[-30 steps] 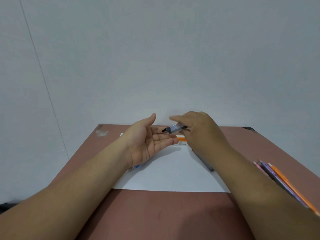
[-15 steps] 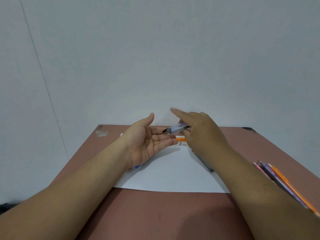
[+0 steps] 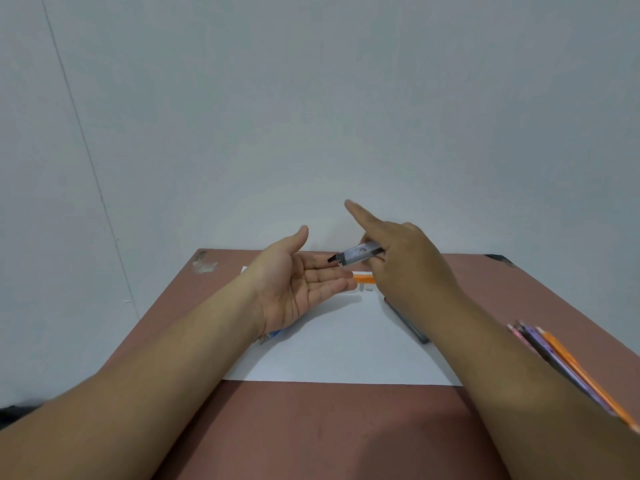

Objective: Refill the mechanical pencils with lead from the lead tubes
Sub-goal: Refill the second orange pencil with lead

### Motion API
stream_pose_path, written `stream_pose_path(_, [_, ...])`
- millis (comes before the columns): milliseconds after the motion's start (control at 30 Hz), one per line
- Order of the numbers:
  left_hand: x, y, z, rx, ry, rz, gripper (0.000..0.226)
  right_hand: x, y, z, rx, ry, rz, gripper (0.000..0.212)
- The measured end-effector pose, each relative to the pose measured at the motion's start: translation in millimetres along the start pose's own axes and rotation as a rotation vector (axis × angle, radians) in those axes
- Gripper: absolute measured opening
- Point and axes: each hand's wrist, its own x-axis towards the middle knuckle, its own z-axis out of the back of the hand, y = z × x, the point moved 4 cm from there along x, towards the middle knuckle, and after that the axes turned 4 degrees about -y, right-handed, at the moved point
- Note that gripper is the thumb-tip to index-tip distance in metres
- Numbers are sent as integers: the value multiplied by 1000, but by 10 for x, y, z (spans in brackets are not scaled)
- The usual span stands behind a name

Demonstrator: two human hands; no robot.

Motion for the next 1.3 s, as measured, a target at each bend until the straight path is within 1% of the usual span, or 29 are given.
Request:
stream_pose_path(67, [-12, -2, -5, 6, -1, 1, 76, -39, 26, 17, -23, 18, -10, 103])
stream_pose_path(100, [-14, -2, -4, 8, -3, 1, 76, -42, 23, 18, -24, 17, -5, 107])
stream_pose_path(133, [-17, -3, -5, 12, -6, 1, 75, -32, 27, 27, -6, 2, 2, 106])
stream_pose_path(167, [-17, -4, -6, 15, -7, 1, 75, -16, 36, 32, 4, 7, 7, 99])
stream_pose_path(267, [-26, -1, -14, 17, -1, 5, 75, 36, 16, -33, -107, 157, 44, 60])
stream_pose_path(300, [-27, -1, -13, 15, -3, 5, 75, 36, 12, -41, -101, 128, 53, 56])
stream_pose_path(333, [-26, 0, -10, 13, -10, 5, 76, 19, 20, -26, -60, 61, 59, 58])
stream_pose_path(367, [-26, 3, -9, 12, -14, 6, 76, 1, 12, -5, -18, 4, 44, 64])
stream_pose_path(400, [-29, 3, -13, 12, -15, 8, 76, -11, 8, 4, -3, -16, 31, 73])
stream_pose_path(500, [-38, 3, -24, 2, -14, 14, 76, -27, 25, 11, -22, 4, 13, 96])
stream_pose_path(533, [-38, 4, -21, -2, -16, 15, 76, -14, 24, 20, -20, -3, 4, 99])
stream_pose_path(567, [-35, 3, -19, -4, -19, 15, 76, 5, 17, 28, -14, -7, -1, 96])
stream_pose_path(667, [-26, 6, -17, 0, -11, 12, 75, 9, -14, -29, -58, 58, 59, 63])
stream_pose_path(700, [-24, 6, -15, 2, -11, 11, 75, 4, -23, -39, -49, 43, 67, 59])
stream_pose_path(733, [-21, 6, -12, 1, -15, 12, 75, 0, -23, -32, -26, 14, 59, 61])
stream_pose_path(833, [-20, 8, -9, -9, -18, 17, 76, 0, -20, -5, -5, -20, 28, 77])
stream_pose_path(933, [-14, 7, -1, -9, -8, 19, 75, -6, -6, 4, -27, 5, 35, 79])
stream_pose_path(1033, [-6, 13, 8, 2, -12, 8, 64, -16, -10, 10, -14, 8, 20, 76])
stream_pose_path(1167, [20, 20, 37, 96, -62, -56, 32, -17, -40, 32, -32, -20, -22, 74])
stream_pose_path(1233, [25, 30, 34, 128, -64, -65, 25, -16, -46, 36, -44, -33, -38, 74])
stream_pose_path(1300, [29, 35, 33, 138, -63, -69, 23, -11, -54, 39, -45, -36, -51, 74])
